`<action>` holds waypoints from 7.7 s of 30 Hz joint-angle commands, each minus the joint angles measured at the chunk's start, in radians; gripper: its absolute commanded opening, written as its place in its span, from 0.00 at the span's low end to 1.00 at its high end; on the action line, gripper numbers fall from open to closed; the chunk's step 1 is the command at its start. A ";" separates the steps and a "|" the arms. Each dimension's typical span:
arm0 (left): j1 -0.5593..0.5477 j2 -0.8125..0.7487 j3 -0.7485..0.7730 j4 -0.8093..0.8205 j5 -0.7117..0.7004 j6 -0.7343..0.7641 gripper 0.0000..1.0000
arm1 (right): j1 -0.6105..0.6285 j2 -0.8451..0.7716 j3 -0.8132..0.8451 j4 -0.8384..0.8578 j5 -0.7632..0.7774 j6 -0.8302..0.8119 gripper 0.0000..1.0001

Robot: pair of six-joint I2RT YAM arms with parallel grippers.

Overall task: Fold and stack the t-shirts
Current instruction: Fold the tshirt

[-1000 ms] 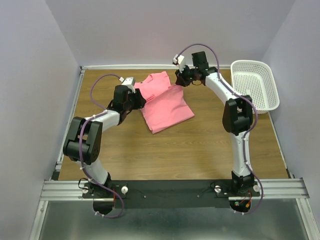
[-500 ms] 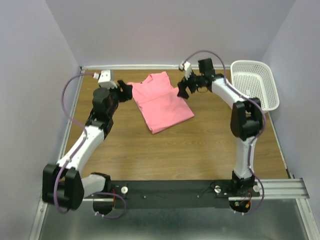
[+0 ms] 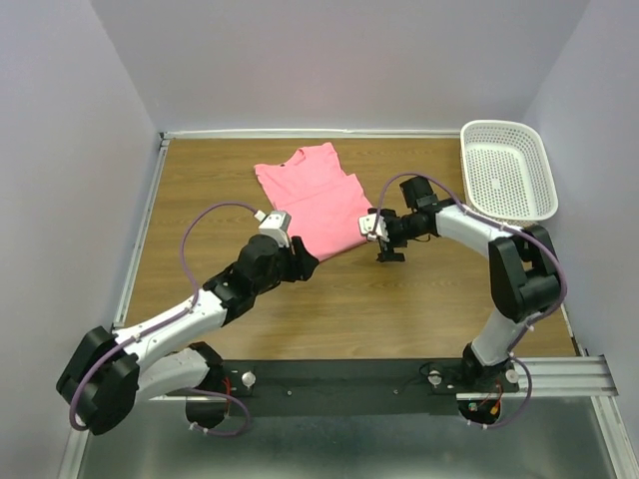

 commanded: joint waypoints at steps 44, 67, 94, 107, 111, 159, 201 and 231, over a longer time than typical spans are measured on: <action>-0.277 0.484 0.247 -0.152 -0.429 1.033 0.52 | -0.126 0.291 0.326 -0.351 -0.068 -0.280 0.67; -0.214 0.687 0.345 -0.131 -0.373 1.091 0.42 | -0.120 0.318 0.329 -0.347 -0.045 -0.284 0.61; -0.191 0.686 0.324 -0.105 -0.241 1.115 0.00 | -0.087 0.459 0.413 -0.254 0.098 -0.131 0.26; -0.318 0.508 0.250 -0.182 -0.005 1.105 0.00 | -0.088 0.081 -0.011 -0.355 0.181 -0.187 0.01; -0.376 0.381 0.204 -0.194 0.129 1.080 0.00 | -0.091 -0.108 -0.120 -0.396 0.166 -0.180 0.00; 0.183 0.553 0.578 0.131 0.120 1.275 0.00 | -0.099 0.363 0.711 0.058 0.126 0.644 0.00; -0.079 0.264 0.317 0.095 -0.035 1.198 0.00 | -0.100 -0.028 0.318 -0.005 0.207 0.593 0.01; 0.189 0.516 0.526 0.127 0.087 1.088 0.00 | -0.099 0.604 0.990 0.024 0.175 0.782 0.00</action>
